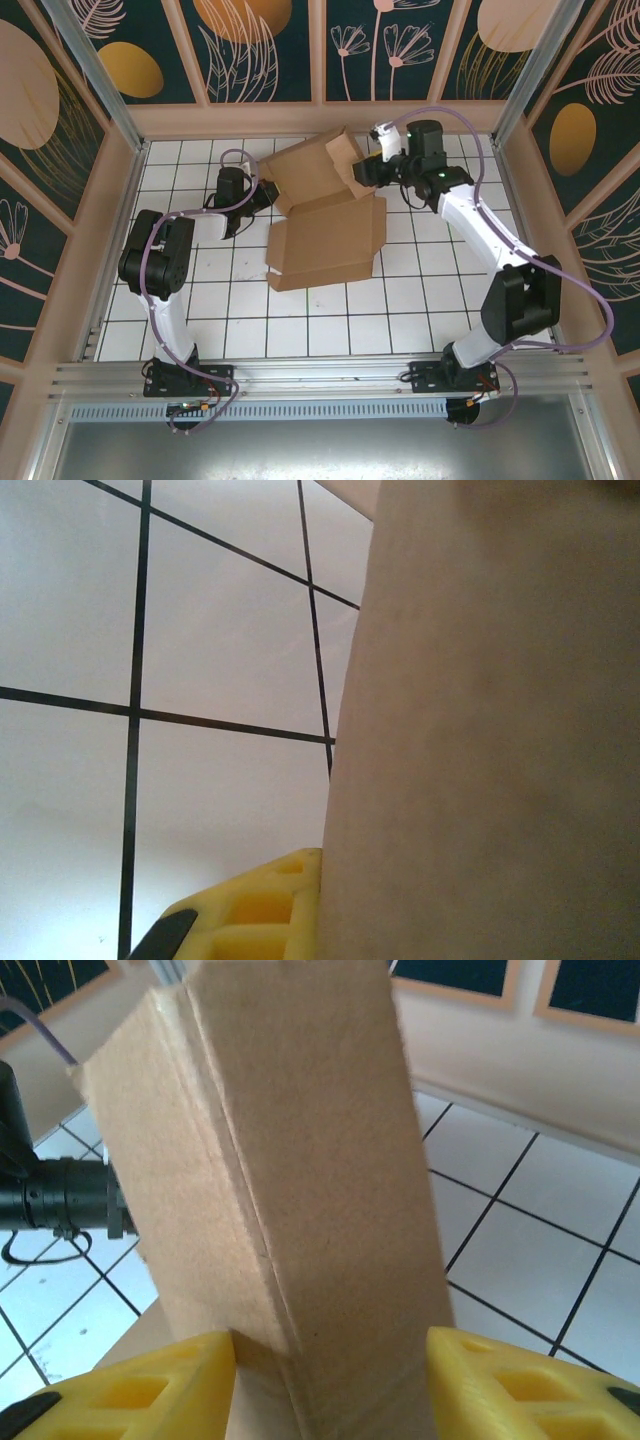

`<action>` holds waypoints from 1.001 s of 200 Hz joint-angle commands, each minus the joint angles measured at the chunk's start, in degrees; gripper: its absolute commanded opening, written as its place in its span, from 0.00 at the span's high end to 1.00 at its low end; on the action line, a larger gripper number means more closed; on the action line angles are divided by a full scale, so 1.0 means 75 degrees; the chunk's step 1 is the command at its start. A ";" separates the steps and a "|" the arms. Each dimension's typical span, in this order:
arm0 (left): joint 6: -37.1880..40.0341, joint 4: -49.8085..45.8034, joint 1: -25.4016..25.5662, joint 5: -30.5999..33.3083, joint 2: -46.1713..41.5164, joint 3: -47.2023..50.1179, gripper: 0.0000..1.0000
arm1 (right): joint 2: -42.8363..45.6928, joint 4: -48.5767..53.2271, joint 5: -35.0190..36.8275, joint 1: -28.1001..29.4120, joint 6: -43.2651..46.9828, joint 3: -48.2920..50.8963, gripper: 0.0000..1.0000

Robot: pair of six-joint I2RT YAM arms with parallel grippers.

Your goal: Fold the paper box

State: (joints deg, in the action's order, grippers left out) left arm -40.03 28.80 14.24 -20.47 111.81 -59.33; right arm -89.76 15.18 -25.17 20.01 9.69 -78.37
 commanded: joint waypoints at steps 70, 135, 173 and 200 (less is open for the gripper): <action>0.0067 0.0473 0.0022 -0.0294 -0.0131 0.0138 1.00 | -0.0792 0.0325 0.3255 0.0992 0.0722 -0.0795 0.53; 0.0052 0.0535 0.0021 -0.0386 -0.0206 0.0161 1.00 | -0.1248 0.0071 0.5686 0.1643 0.0792 -0.1022 0.60; 0.0058 0.0524 0.0012 -0.0422 -0.0262 0.0175 1.00 | -0.1571 0.0040 0.6490 0.1906 0.0622 -0.1175 0.70; 0.0040 0.0532 0.0023 -0.0458 -0.0271 0.0169 1.00 | -0.1811 0.0030 0.7154 0.2097 0.0618 -0.1303 0.79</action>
State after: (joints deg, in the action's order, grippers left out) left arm -40.03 28.86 13.80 -20.12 111.81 -58.17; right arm -100.88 15.84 22.94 33.69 14.55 -86.24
